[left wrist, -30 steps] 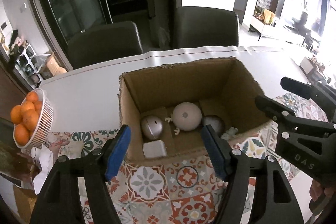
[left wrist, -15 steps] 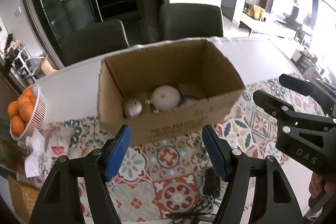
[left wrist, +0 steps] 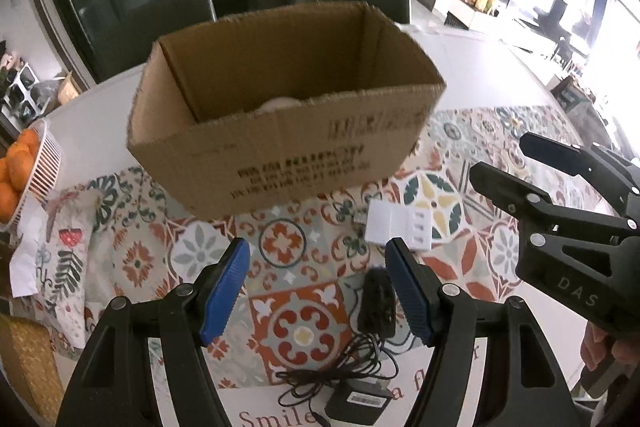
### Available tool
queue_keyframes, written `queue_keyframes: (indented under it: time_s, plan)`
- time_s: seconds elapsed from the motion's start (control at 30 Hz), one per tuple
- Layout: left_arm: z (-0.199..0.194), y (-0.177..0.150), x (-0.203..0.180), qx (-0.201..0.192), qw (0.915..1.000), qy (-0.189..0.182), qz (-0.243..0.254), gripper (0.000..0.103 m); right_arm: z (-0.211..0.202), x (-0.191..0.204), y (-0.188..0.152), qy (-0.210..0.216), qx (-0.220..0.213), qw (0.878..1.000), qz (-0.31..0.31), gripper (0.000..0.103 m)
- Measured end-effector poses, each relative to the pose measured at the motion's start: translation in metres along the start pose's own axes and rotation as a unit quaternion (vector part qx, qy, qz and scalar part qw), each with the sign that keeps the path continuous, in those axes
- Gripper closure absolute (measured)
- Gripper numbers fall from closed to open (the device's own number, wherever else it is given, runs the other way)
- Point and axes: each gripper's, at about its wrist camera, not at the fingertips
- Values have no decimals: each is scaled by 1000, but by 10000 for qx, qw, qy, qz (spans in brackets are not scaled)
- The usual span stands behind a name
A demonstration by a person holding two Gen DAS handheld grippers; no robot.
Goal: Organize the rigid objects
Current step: 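Move both grippers back toward the white tray and black charger, then grasp the black charger with the left gripper while the right gripper grasps the white tray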
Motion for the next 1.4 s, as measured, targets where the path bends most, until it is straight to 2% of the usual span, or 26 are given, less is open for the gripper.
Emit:
queue_keyframes:
  time_s: [0.5, 0.97, 1.2, 1.4]
  plan:
    - [34, -28, -21, 608, 9979, -200, 136, 34, 29, -5, -35, 332, 599, 9970, -369, 39]
    - [84, -44, -35, 1332, 9898, -451, 245, 35, 78, -7, -52, 889, 1135, 9853, -912, 37]
    - [105, -39, -35, 1485, 9876, -479, 189, 41, 101, -8, -48, 997, 1297, 9787, -1242, 36]
    - [115, -38, -40, 1526, 9868, -501, 186, 45, 115, -8, -44, 1226, 1258, 9738, -1444, 36]
Point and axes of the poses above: each gripper's, at about its wrist camera, not at the fingertips, and z roughly the way its jaws point, x to its left, y to its top, and after that the axes turned 3 degrees about -z, right-handed
